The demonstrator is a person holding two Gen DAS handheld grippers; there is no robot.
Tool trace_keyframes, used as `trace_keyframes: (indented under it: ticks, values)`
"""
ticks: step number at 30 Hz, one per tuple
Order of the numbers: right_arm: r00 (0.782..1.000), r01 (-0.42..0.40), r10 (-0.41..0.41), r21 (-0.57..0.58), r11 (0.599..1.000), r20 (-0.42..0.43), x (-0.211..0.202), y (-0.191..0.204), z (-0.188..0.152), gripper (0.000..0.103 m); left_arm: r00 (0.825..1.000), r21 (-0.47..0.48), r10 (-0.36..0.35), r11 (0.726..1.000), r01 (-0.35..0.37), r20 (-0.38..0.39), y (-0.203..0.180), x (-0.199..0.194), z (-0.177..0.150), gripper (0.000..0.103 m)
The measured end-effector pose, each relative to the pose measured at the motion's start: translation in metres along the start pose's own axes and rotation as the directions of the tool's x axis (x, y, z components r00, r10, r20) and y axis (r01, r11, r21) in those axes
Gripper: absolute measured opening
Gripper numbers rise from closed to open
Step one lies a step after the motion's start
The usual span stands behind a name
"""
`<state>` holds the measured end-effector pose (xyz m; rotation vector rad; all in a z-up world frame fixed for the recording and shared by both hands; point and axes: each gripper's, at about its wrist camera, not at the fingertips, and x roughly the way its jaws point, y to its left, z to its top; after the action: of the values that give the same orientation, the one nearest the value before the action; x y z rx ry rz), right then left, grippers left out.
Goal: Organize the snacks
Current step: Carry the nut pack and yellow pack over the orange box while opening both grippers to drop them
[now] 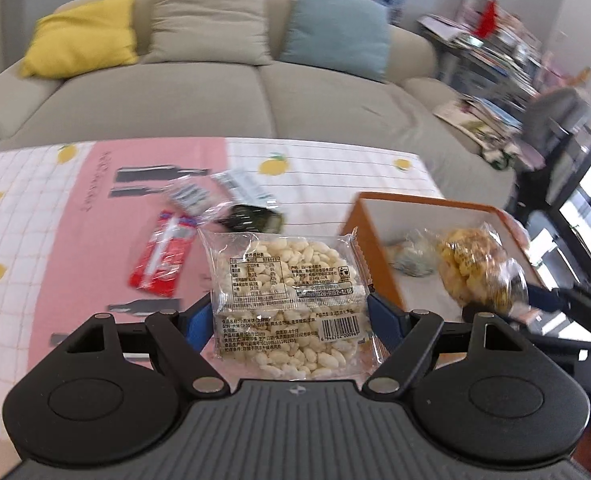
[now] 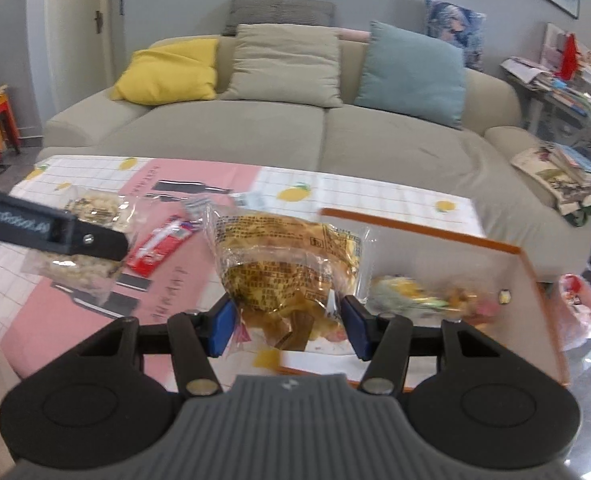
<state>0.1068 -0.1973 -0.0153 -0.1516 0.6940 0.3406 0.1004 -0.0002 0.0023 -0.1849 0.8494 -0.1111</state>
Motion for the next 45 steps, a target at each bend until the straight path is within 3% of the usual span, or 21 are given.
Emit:
trace_keyframes:
  ticks: [6, 14, 19, 23, 34, 45]
  values:
    - [0.999, 0.036, -0.034, 0.05, 0.998, -0.042, -0.012, -0.056, 0.006, 0.055, 0.997, 0.098, -0.073, 0.992, 0.075, -0.019, -0.049, 0.011, 0.015, 0.091]
    - [0.986, 0.078, -0.063, 0.092, 0.993, -0.156, 0.004, -0.12, 0.012, 0.055, 0.977, 0.231, -0.168, 0.953, 0.195, -0.129, -0.114, 0.045, 0.031, 0.091]
    - [0.967, 0.058, -0.037, 0.076, 0.995, -0.252, 0.025, -0.15, 0.016, 0.055, 0.966, 0.326, -0.156, 0.92, 0.218, -0.204, -0.141, 0.073, 0.034, 0.091]
    - [0.947, 0.057, -0.042, 0.039, 0.998, -0.317, 0.045, -0.17, 0.016, 0.055, 0.95, 0.356, -0.163, 0.9, 0.254, -0.265, -0.15, 0.095, 0.036, 0.091]
    - [0.887, 0.005, -0.014, -0.021, 1.0, -0.461, 0.092, -0.191, 0.013, 0.055, 0.899, 0.331, -0.177, 0.887, 0.322, -0.401, -0.16, 0.151, 0.05, 0.091]
    - [0.791, -0.083, 0.088, 0.036, 0.996, -0.605, 0.143, -0.194, 0.004, 0.056, 0.871, 0.389, -0.139, 0.853, 0.347, -0.471, -0.17, 0.182, 0.046, 0.091]
